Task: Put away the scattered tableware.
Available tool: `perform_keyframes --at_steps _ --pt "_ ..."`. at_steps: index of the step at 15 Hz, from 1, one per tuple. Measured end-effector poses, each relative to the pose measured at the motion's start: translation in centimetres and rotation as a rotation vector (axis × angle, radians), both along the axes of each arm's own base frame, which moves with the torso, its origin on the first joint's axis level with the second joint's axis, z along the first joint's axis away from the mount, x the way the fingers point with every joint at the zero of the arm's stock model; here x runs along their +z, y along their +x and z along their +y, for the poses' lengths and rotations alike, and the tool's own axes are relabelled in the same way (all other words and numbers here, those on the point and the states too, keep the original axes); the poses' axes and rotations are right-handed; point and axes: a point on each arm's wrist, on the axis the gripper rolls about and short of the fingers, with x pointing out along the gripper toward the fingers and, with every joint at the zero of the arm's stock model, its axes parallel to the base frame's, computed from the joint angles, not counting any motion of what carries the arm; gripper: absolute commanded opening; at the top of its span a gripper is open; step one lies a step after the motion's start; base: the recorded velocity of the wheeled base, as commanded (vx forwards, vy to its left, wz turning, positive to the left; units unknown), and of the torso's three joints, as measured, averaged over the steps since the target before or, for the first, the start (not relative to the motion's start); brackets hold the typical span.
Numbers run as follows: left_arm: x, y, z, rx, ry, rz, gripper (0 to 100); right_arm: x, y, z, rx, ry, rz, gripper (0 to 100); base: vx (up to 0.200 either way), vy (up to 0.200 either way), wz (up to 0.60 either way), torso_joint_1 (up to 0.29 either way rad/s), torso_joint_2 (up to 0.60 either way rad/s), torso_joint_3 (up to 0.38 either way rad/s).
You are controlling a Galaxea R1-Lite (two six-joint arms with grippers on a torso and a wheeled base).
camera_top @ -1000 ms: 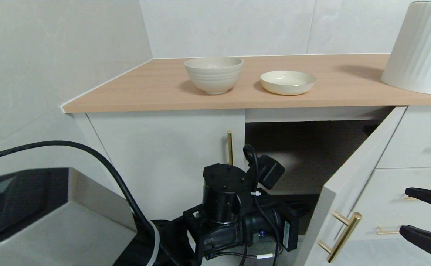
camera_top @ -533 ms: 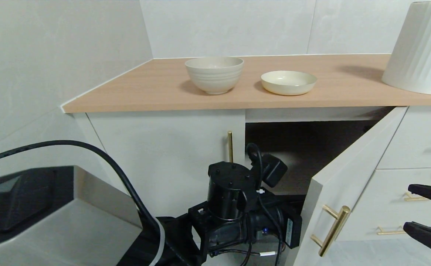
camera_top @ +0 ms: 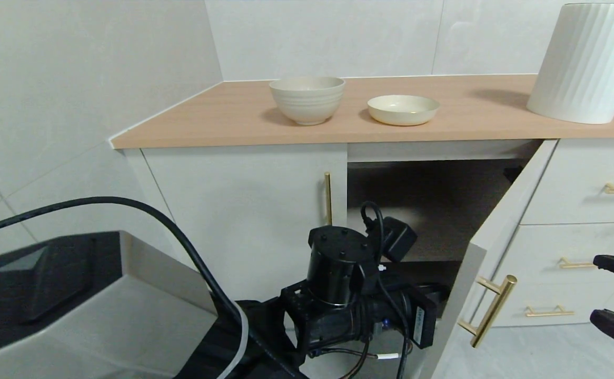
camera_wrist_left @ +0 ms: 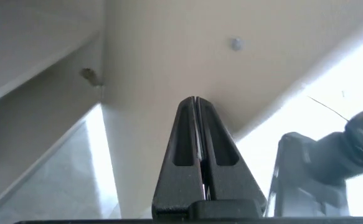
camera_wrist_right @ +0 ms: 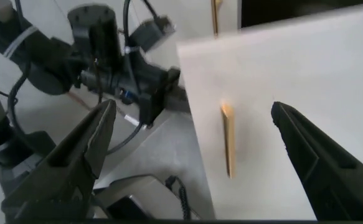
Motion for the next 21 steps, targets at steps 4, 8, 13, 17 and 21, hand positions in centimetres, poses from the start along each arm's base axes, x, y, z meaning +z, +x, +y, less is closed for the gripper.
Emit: perform_keyframes --at_steps 4,8,13,17,21 --pt "0.3 0.6 -1.0 0.006 0.0 0.02 0 1.0 -0.1 0.0 -0.001 0.016 -0.034 100 0.0 0.0 0.0 0.0 0.0 0.0" --pt "0.6 -1.4 -2.9 -0.056 -0.006 0.017 0 3.0 -0.2 -0.2 -0.024 0.046 -0.097 100 0.0 0.0 0.0 0.0 0.0 0.0" --pt "1.8 -7.9 -6.4 -0.219 -0.039 -0.005 0 4.5 -1.1 -0.6 -0.017 0.072 -0.147 100 0.0 0.0 0.0 0.0 0.0 0.0" --pt "2.3 -4.5 -3.7 -0.078 -0.034 -0.014 0 4.5 -1.1 -0.6 -0.015 0.065 -0.131 100 0.0 0.0 0.0 0.0 0.0 0.0" --pt "4.9 -0.6 3.8 0.132 -0.034 -0.056 0 4.3 0.9 0.4 -0.019 0.035 -0.074 100 0.0 0.0 0.0 0.0 0.0 0.0"
